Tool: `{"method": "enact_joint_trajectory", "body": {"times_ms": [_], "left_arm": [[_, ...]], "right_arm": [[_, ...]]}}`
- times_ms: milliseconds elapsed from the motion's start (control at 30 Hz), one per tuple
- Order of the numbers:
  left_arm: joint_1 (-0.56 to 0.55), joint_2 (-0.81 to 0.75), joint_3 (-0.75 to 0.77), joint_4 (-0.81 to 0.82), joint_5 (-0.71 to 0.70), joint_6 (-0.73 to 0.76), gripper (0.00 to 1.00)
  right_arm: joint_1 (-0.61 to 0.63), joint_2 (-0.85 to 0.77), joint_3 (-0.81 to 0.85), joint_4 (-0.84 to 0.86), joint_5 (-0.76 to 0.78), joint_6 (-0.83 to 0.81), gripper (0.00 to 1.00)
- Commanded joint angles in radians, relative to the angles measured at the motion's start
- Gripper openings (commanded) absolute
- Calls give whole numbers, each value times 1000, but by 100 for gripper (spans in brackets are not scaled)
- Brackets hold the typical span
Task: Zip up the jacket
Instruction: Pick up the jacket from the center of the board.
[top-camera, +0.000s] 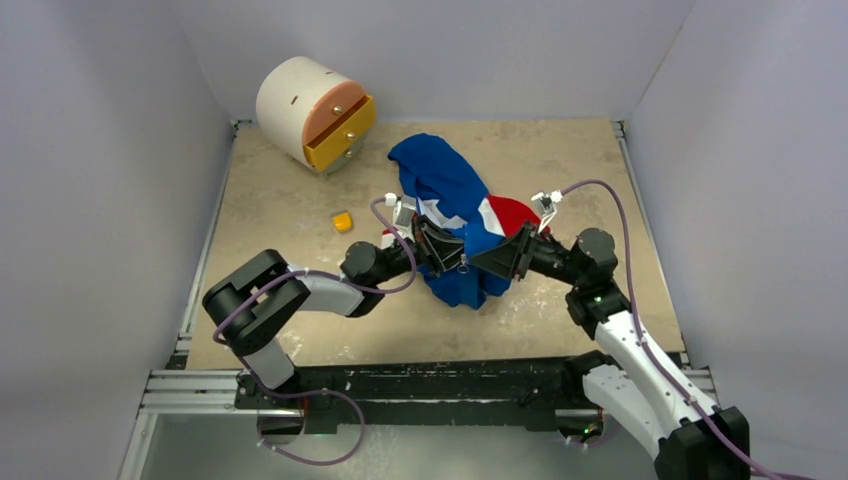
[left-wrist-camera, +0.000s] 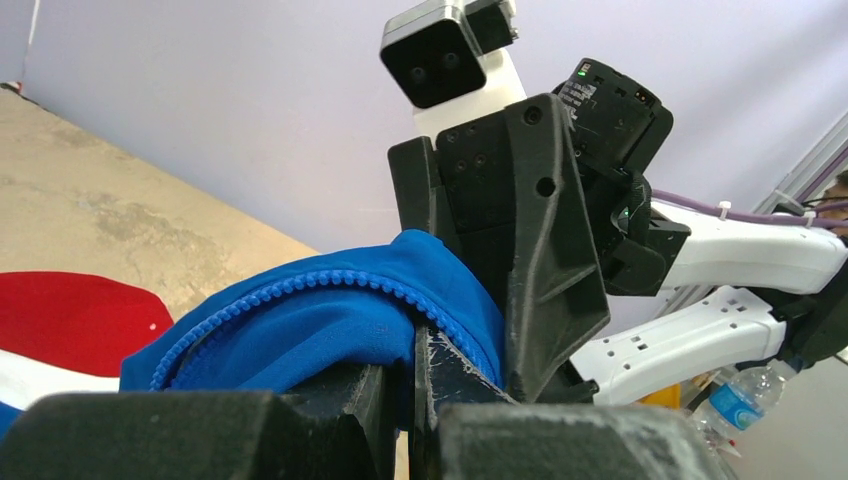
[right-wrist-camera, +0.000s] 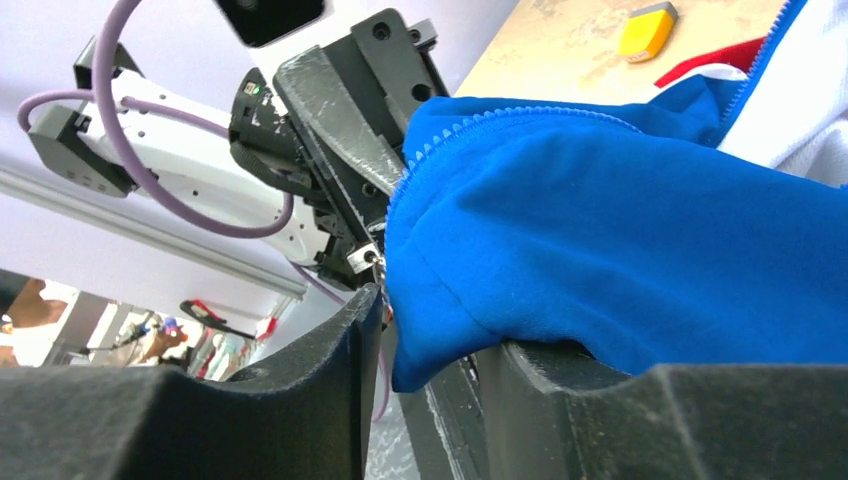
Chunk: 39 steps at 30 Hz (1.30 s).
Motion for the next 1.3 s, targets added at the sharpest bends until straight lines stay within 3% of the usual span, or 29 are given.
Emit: {"method": "enact_joint_trajectory", "body": {"times_ms": [0,200,300,433,800,1000,1267], "left_arm": [[-40,-13,24,148,59,77,0],[-44,-25,7,115,29,111,0],[-41,-44,-13,25,-45,164,0],[-28,-58,-48,-66,-112,210,0],[-3,71,-187,26,-77,184,0],[-3,181,-191,73,-82,201,0],[17,343,-187,178,-100,183,0]], "right_arm": [[2,19,22,-13,91,21,40],[2,10,25,-7,98,3,13],[2,-19,45,-99,122,-63,0],[2,-49,56,-195,137,-122,0],[2,-38,6,-314,90,-188,0],[16,89,-66,-334,68,-211,0],[118,265,-54,-356,229,-237,0]]}}
